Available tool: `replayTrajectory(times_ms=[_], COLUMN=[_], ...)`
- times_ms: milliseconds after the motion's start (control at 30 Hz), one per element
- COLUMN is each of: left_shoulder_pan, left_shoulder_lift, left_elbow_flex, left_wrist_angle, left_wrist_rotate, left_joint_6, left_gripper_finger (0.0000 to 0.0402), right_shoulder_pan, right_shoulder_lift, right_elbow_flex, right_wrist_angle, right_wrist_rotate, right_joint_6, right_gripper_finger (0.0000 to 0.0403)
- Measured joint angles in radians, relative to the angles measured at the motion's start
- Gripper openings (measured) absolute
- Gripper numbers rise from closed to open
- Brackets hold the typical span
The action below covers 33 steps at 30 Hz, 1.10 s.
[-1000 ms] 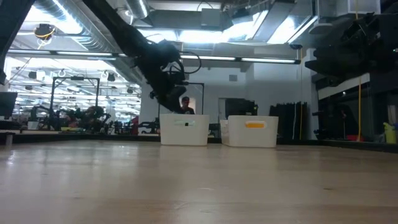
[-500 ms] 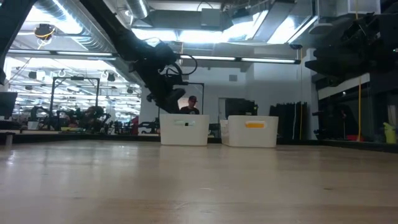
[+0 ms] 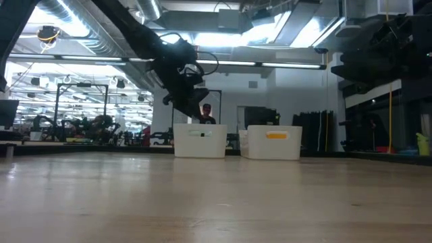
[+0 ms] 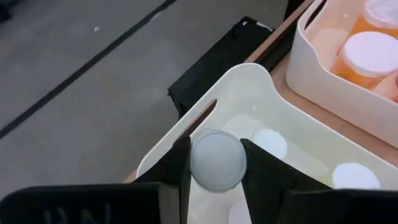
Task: Pick and place medicine bottles into bin by pill shape (circle, oval)
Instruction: Put the blue tablet bottle into the white left bin
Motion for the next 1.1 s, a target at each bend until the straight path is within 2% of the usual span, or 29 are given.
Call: replayTrajectory(times_ms=[167, 267, 667, 900, 1100], left_shoulder_pan=[-0.001, -0.015, -0.028, -0.021, -0.021], left_shoulder_lift=[0.0, 0.0, 0.135, 0.14, 0.14], left_elbow_flex=[0.046, 0.046, 0.046, 0.046, 0.046], left_wrist_angle=[-0.084, -0.091, 0.011, 0.013, 0.012], left_wrist_rotate=[-0.012, -0.067, -0.113, -0.055, -0.05], left_joint_6=[-0.061, -0.074, -0.093, -0.093, -0.071], left_gripper_finger=[0.0095, 0.0095, 0.0095, 0.0097, 0.0124], right_shoulder_pan=[0.0, 0.0, 0.0, 0.0, 0.0], right_shoulder_lift=[0.0, 0.0, 0.0, 0.0, 0.0], right_elbow_flex=[0.0, 0.0, 0.0, 0.0, 0.0], right_wrist_angle=[0.0, 0.0, 0.0, 0.0, 0.0], right_wrist_rotate=[0.0, 0.0, 0.0, 0.0, 0.0], right_joint_6=[0.0, 0.0, 0.0, 0.0, 0.0], right_gripper_finger=[0.0212, 0.0212, 0.0212, 0.0212, 0.0212])
